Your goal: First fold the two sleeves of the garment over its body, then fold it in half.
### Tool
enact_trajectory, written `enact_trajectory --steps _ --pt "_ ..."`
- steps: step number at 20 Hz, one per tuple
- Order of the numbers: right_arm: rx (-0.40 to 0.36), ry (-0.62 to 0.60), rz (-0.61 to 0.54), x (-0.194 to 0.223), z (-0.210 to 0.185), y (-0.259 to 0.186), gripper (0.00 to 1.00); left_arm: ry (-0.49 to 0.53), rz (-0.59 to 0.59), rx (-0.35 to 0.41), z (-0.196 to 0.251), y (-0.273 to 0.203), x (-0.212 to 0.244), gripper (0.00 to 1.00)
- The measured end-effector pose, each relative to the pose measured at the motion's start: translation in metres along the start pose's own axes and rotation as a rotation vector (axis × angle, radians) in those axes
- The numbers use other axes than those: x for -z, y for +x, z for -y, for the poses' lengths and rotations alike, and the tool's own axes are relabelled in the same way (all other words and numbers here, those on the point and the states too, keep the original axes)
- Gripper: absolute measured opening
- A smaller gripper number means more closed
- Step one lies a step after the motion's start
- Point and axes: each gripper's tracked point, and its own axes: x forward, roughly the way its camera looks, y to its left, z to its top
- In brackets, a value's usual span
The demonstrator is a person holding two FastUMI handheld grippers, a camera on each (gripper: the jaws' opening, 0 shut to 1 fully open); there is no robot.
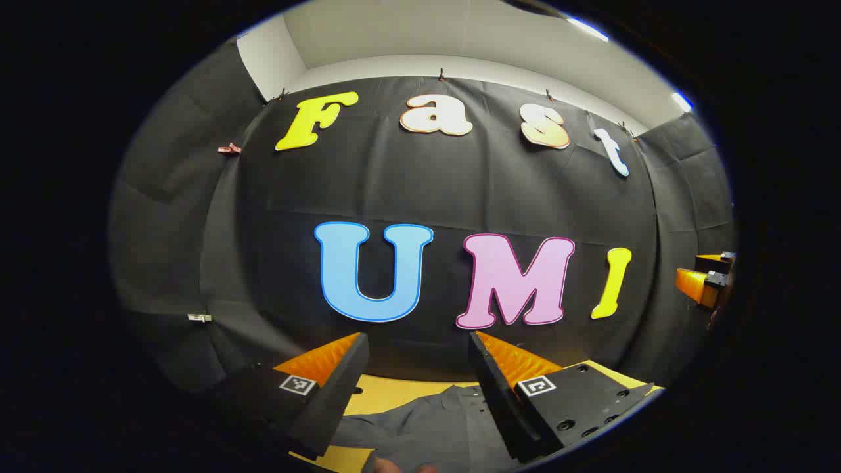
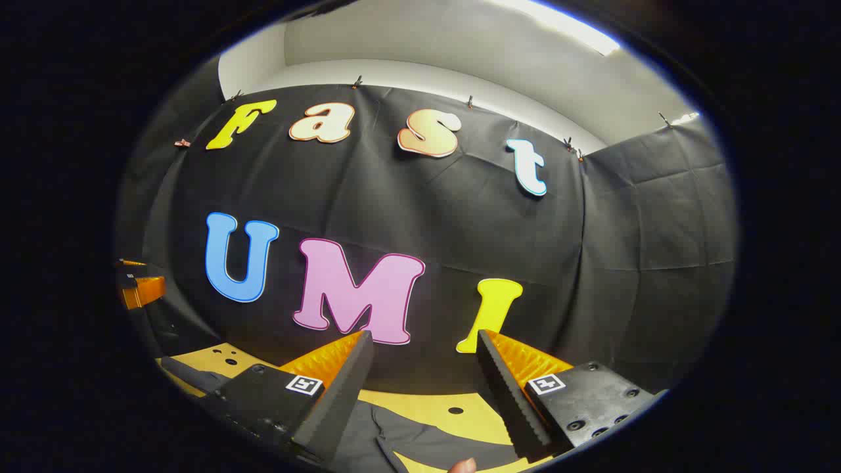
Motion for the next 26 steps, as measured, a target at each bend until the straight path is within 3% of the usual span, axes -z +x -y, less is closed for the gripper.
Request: enact_trajectory --steps 8,21,26 --pt "0.032 0.061 -0.002 0.001 0.009 0.003 0.97 0.013 0.022 0.022 0.004 -0.001 -0.007 0.96" --pt "0.041 0.033 -0.007 0.004 0.01 -0.008 0.97 0.015 0.007 0.028 0.001 -0.004 -0.001 0.95" --pt "0.066 0.07 -0.124 0.046 0.04 -0.007 0.98 0.01 -0.017 0.035 0.009 -0.009 0.008 0.96"
